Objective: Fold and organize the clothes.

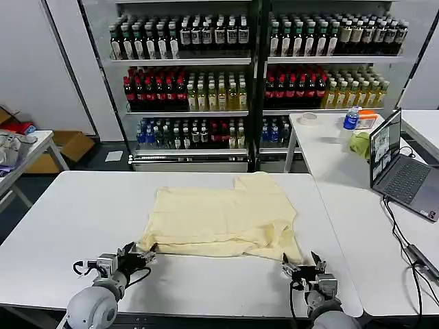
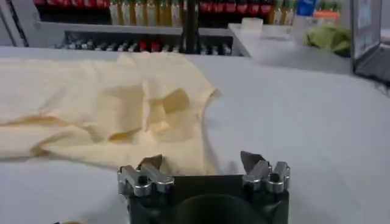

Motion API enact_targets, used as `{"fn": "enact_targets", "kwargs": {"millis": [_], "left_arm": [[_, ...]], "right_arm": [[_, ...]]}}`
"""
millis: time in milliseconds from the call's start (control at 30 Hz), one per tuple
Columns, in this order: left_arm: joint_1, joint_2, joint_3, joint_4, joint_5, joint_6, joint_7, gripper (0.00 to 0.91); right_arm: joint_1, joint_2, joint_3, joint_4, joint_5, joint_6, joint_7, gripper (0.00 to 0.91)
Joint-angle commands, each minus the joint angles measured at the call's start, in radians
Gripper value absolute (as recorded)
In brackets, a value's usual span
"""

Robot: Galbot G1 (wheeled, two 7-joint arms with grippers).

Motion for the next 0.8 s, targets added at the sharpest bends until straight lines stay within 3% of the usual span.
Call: {"fn": "enact_targets", "kwargs": {"millis": [33, 800], "left_arm": [[-0.006, 0.0, -0.001, 0.01, -0.014, 0.0, 0.0, 0.01], [0.079, -0.027, -0.048, -0.076, -0.026, 0.0, 0.004, 0.01]], "right_arm": [[-0.011, 0.003, -0.005, -0.012, 0.051, -0.018, 0.013, 0.0], [-0.056, -0.028, 0.005, 0.06, 0.001, -0.006, -0.012, 0.0]]}}
